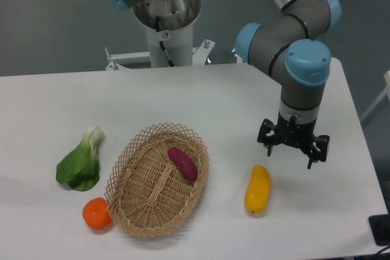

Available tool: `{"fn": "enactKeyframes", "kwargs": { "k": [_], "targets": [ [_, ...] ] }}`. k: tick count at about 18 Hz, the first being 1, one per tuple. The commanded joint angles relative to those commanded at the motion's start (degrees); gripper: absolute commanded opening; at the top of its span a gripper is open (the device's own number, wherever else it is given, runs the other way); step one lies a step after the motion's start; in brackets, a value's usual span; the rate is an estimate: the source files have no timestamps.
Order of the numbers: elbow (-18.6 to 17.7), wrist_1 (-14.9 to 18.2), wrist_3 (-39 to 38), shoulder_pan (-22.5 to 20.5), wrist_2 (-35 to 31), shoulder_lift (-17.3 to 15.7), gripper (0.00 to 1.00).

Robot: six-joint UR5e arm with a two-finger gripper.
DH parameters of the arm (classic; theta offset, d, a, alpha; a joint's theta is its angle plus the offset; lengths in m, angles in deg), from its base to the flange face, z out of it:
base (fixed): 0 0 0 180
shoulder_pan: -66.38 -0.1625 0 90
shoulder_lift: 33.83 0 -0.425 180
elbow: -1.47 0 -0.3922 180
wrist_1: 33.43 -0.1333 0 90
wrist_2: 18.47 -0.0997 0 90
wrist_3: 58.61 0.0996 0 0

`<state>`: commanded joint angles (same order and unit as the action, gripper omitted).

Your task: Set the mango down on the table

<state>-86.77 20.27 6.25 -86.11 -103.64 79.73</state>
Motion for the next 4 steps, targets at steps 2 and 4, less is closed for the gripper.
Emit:
{"fn": "enactKeyframes", "kwargs": {
  "k": [2,4],
  "targets": [
    [0.09,0.61,0.0,-0.26,0.17,-0.35,1.0],
    [-0.09,0.62,0.09,-0.62,0.44,-1.05,1.0]
  ]
}}
